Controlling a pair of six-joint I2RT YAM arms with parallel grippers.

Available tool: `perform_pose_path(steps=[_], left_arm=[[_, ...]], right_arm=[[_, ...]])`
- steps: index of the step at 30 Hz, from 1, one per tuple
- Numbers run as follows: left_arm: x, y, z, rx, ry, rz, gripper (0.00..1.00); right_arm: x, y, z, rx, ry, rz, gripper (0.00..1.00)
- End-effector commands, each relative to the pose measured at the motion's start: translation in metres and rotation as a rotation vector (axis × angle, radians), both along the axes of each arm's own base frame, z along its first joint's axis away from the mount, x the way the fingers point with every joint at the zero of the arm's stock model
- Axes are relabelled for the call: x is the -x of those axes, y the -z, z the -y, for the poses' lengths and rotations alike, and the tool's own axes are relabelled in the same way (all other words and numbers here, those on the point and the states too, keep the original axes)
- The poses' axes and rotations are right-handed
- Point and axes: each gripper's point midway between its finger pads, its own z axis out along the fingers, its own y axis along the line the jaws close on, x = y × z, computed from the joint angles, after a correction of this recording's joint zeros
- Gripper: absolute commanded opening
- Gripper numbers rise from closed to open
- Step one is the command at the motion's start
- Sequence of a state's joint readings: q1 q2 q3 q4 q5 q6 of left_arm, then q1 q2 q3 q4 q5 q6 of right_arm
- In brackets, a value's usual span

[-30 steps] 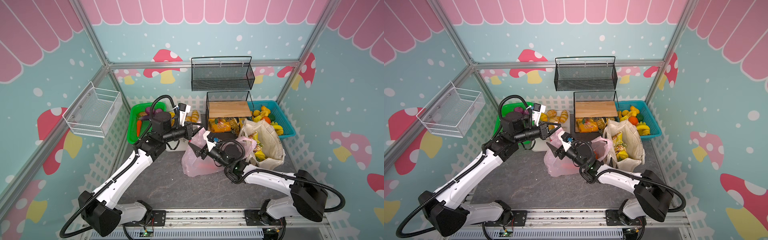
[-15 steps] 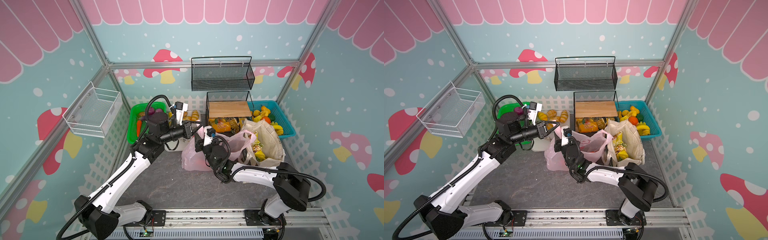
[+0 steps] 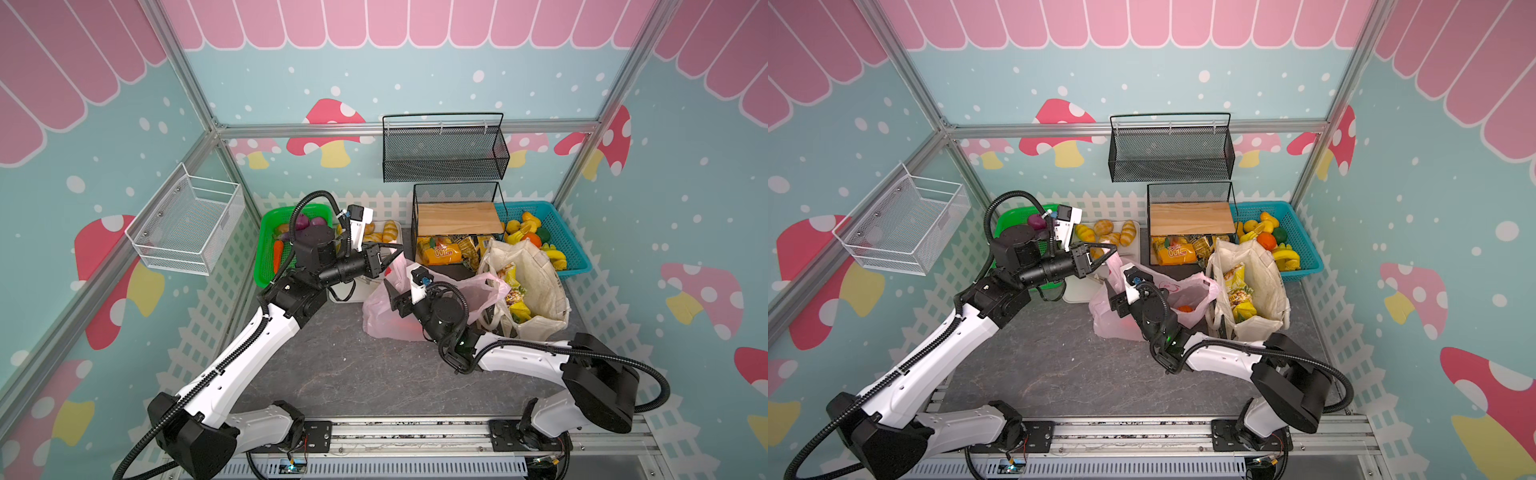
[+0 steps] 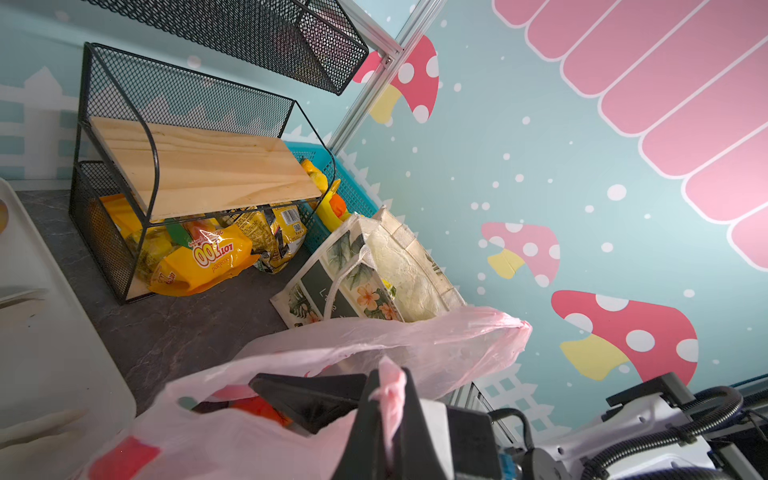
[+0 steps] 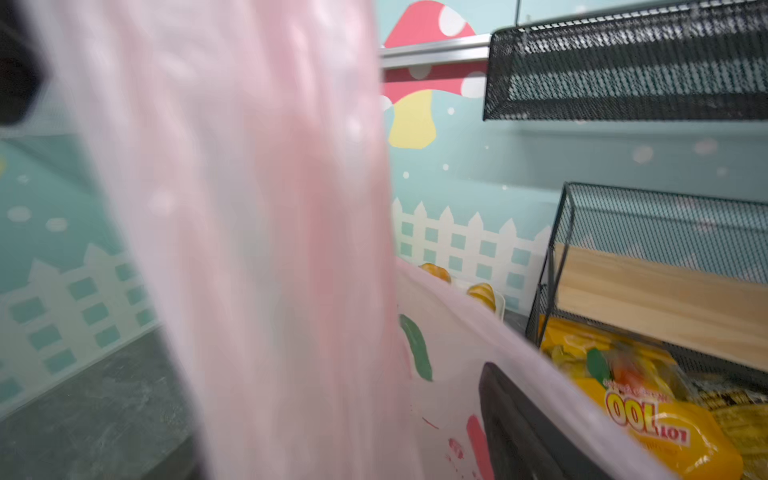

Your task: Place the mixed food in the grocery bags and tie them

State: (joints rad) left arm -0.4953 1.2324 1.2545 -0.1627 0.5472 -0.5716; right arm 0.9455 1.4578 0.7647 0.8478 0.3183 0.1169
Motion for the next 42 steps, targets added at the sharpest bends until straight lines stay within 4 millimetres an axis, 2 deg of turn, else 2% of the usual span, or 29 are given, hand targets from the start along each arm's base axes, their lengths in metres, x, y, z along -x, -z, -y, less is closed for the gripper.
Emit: perform_pose_path(steps=[1, 4, 10, 17, 19, 21, 27, 30, 32, 33, 35, 39, 42], left_arm=[[0.005, -0.019, -0.003, 0.020, 0.014, 0.057, 0.00], [0.006, -0.019, -0.003, 0.020, 0.017, 0.060, 0.00], [0.007, -0.021, -0.004, 0.023, 0.024, 0.062, 0.00], [0.011, -0.026, -0.004, 0.037, 0.034, 0.066, 0.00], [0.012, -0.028, -0.004, 0.044, 0.035, 0.070, 0.00], [0.013, -0.029, -0.004, 0.053, 0.035, 0.068, 0.00], [0.011, -0.030, -0.006, 0.062, 0.028, 0.066, 0.00], [0.011, -0.030, -0.007, 0.065, 0.026, 0.064, 0.00], [0.010, -0.030, -0.008, 0.066, 0.025, 0.063, 0.00], [0.010, -0.029, -0.008, 0.066, 0.024, 0.062, 0.00], [0.010, -0.028, -0.008, 0.066, 0.023, 0.059, 0.00], [0.008, -0.027, -0.007, 0.064, 0.023, 0.059, 0.00], [0.007, -0.025, -0.008, 0.062, 0.023, 0.057, 0.00]], right_arm=[[0.023, -0.013, -0.015, 0.141, -0.193, 0.114, 0.84], [0.026, -0.019, -0.012, 0.197, -0.265, 0.156, 0.87], [0.030, -0.027, -0.009, 0.178, -0.569, 0.171, 0.88], [0.020, -0.031, -0.024, 0.145, -0.717, 0.198, 0.82], [0.014, -0.025, -0.024, 0.115, -0.747, 0.184, 0.74], [0.011, -0.016, -0.024, 0.091, -0.786, 0.154, 0.63], [0.006, 0.022, -0.028, 0.081, -0.815, 0.042, 0.23], [0.002, 0.025, -0.024, 0.074, -0.762, 0.033, 0.19], [-0.002, 0.019, -0.020, 0.071, -0.716, 0.042, 0.20], [-0.005, 0.016, -0.017, 0.069, -0.691, 0.047, 0.24], [-0.008, 0.007, -0.011, 0.062, -0.635, 0.064, 0.37], [0.002, -0.011, 0.003, 0.078, -0.582, 0.132, 0.63], [0.006, -0.024, 0.012, 0.116, -0.542, 0.170, 0.75]])
